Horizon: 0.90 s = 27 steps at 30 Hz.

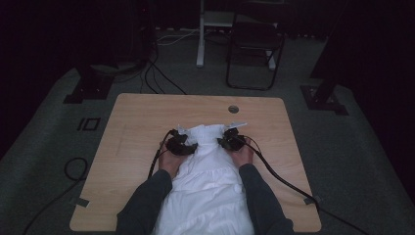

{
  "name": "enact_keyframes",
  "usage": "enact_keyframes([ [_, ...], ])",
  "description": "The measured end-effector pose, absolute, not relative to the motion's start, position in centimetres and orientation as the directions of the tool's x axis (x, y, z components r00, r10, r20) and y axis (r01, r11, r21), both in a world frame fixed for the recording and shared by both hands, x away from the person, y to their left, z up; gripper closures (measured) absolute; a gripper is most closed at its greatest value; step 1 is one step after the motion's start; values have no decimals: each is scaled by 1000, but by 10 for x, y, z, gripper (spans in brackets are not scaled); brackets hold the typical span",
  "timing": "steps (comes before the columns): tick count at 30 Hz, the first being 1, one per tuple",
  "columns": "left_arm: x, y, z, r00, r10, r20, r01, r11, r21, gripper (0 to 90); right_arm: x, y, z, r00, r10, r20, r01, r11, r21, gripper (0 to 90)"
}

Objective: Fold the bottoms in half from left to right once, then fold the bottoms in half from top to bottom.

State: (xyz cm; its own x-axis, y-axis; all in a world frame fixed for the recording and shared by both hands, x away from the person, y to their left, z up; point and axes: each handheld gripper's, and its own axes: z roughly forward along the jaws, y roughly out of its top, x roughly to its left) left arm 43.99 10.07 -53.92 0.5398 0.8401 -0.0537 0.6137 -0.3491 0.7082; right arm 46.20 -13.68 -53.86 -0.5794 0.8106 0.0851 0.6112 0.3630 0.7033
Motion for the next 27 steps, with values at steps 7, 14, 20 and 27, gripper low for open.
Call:
enact_keyframes([
  [7, 444, 98, -537, 533, 844, -63, 629, -345, 697, 607, 462, -136, -539, -567, 819, 88, 613, 348, 709, 807],
  [14, 449, 101, -535, 537, 833, -131, 652, -311, 691, 814, 464, -137, -538, -566, 819, 93, 620, 348, 703, 815],
  [20, 459, 104, -506, 558, 823, -102, 600, -316, 735, 832, 472, -144, -514, -569, 817, 94, 596, 331, 731, 835],
  [27, 476, 110, -443, 563, 825, -50, 503, -294, 813, 831, 487, -146, -451, -572, 817, 74, 512, 286, 810, 837],
])
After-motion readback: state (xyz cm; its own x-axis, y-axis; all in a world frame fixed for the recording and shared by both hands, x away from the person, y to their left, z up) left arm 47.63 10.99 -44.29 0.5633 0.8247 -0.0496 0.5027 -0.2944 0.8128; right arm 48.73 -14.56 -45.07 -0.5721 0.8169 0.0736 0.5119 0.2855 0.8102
